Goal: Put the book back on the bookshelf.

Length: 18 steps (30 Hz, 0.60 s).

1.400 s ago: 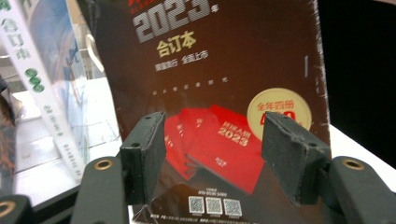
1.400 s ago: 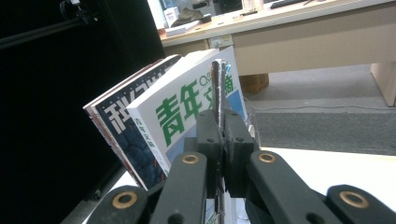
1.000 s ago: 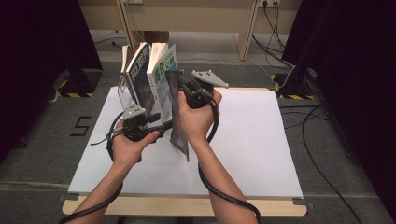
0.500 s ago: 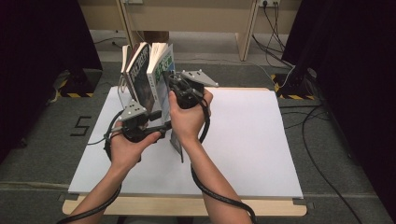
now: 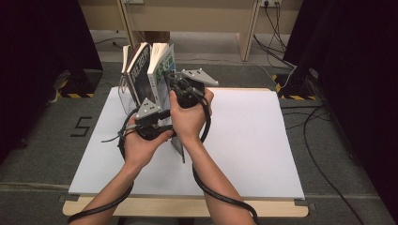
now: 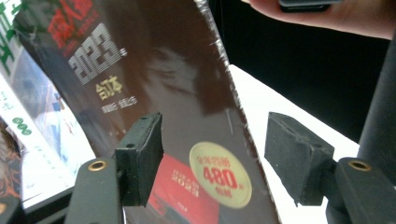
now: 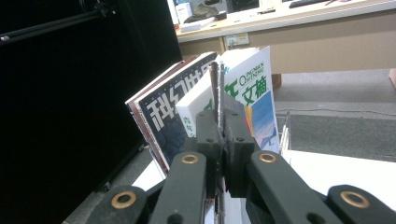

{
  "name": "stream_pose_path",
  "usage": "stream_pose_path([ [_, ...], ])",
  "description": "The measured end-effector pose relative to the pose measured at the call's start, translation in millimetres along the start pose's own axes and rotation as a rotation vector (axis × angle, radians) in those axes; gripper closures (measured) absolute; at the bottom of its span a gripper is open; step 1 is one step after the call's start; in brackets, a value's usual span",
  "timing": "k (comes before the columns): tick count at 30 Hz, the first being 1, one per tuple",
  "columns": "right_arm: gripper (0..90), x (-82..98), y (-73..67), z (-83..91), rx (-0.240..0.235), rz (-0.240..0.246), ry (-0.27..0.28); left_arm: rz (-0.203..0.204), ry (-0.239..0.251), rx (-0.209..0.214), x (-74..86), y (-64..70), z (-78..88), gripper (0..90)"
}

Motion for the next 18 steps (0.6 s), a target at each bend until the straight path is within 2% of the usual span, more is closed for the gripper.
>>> stream_pose_path([
  [2,87.0,-0.4,-0.1,0.0,0.001,0.002,-0.003,0.002,0.015,-0.001,-2.7,0.3,-2.7,36.3],
  [10,87.0,-1.7,-0.1,0.6,0.000,0.002,-0.011,-0.002,0.032,-0.059,-12.9,0.1,-9.9,38.6],
  [15,86.8,-1.9,3.6,1.2,0.002,0.010,-0.020,-0.019,0.032,-0.077,-16.4,-0.7,-10.0,44.7],
  [18,86.8,-1.5,3.6,1.1,0.000,0.006,-0.037,0.001,0.020,-0.065,-15.0,-1.5,-12.4,47.5],
])
Point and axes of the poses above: each handheld gripper's, and its own axes: z roughly backward along the jaws, x roughly out of its underside, y roughly to its right, the point moved 5 cm from there along -z, roughly forward along the jaws, and after that the axes turned 13 degrees about -y, right-handed, at the moved point
